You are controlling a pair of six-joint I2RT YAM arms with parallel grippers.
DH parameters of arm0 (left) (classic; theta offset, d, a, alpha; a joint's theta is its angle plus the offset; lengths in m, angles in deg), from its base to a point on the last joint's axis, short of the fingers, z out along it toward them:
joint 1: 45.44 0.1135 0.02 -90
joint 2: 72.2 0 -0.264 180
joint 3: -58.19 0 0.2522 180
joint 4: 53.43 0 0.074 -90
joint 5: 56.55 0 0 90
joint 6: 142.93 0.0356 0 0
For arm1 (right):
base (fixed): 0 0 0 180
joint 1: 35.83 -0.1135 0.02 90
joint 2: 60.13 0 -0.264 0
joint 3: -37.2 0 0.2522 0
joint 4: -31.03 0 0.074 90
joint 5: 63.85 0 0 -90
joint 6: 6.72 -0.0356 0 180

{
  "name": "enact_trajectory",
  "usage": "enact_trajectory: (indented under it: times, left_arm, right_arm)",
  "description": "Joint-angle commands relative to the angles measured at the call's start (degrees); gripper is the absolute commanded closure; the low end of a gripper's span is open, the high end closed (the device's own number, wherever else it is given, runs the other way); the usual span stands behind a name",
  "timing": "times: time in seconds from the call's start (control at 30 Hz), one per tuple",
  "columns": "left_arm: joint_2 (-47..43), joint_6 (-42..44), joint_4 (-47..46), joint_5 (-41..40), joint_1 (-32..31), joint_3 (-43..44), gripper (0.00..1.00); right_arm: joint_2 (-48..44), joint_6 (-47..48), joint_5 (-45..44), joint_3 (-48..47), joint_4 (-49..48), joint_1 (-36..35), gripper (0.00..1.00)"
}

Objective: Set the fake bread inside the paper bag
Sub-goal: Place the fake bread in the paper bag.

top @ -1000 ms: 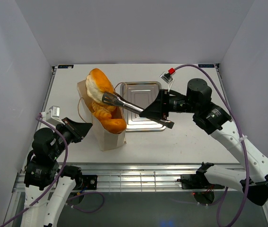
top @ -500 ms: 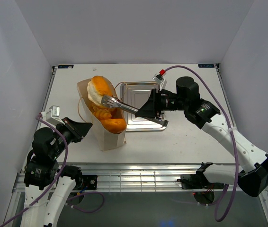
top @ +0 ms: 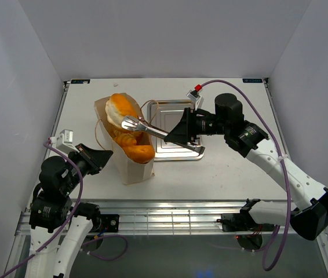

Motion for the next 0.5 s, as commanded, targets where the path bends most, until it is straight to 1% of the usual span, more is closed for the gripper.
enact_trajectory:
  times: [0.0,0.23,0.47]
  left_arm:
    - [0.3,0.6,0.8,0.0,-0.3,1.5,1.0]
    - [0.3,0.4,0.8,0.2,-0.4,1.0,1.0]
    - [0.0,-0.1,0.4,0.5,-0.4,0.9,1.0]
  right_arm:
    - [-1.8,0.9,0.2,-1.5,-3.6,-0.2,0.48]
    - [-4.7,2.1,-0.7,-0.7,-1.4,-0.2,0.47]
    - [-3.8,2.3,-1.1,-2.0,-1.8,-0.2,0.47]
